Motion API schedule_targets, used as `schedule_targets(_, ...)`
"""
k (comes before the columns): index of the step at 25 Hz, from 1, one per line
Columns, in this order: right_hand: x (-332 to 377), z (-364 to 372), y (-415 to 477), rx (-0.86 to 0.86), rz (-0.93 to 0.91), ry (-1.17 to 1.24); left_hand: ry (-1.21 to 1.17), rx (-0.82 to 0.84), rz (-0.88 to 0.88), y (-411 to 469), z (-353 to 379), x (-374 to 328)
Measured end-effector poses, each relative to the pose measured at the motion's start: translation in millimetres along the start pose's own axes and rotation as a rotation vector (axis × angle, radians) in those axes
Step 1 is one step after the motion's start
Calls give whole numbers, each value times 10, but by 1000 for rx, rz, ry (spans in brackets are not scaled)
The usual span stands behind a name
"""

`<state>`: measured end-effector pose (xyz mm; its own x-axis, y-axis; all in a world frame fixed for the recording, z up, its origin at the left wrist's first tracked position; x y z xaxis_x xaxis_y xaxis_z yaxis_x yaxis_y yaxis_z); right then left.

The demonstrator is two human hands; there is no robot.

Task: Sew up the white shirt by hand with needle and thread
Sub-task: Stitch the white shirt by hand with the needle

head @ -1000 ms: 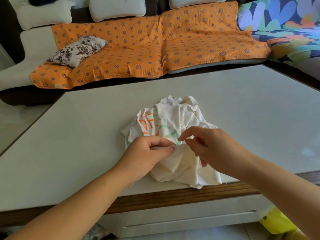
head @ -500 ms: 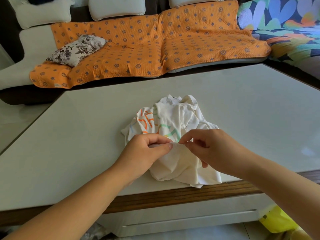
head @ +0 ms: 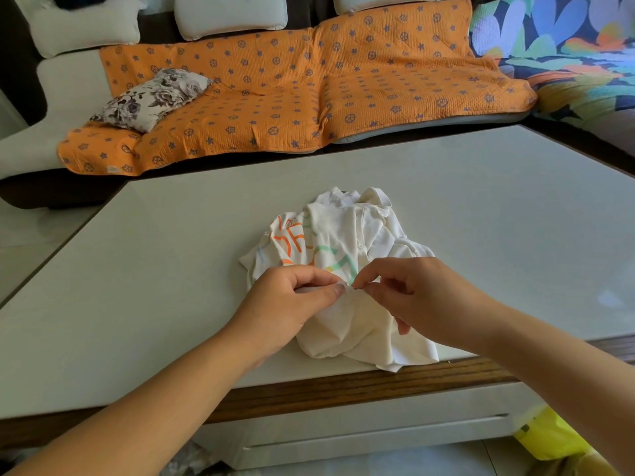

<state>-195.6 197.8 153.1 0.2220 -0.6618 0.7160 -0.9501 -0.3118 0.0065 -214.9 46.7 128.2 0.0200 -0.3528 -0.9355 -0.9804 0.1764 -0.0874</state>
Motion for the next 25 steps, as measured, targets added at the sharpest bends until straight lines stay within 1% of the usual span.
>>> schedule_targets(3,-25,-4,14,7,22,10,-25,30,4,12,32,10)
schedule_targets(8,-80,32,38,36,66,113,-132,99,-39,23,88,65)
schedule_targets(13,-67,93,50,74,83,258,-180,97,-84,14,100,86)
schedule_targets(16,-37,130,59,48,69,333,-171,99,-109,4,118,119)
schedule_targets(22,135,206,-3,20,-22,334,-163,61,-113,21,97,148)
schedule_targets(25,123,161,-7,-59,-17,341,-158,94,-98,16,139,123)
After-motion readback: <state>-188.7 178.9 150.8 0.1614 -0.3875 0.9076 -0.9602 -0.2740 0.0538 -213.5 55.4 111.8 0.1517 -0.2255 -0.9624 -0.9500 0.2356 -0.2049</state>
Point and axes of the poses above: each hand's wrist, its own y-axis towards the middle knuckle, its own z-axis out of the palm, x = y × z, the point moved 10 cm from there along y, towards the middle knuckle, and after that the axes turned 1 degree about y, right-handed, at the moved point
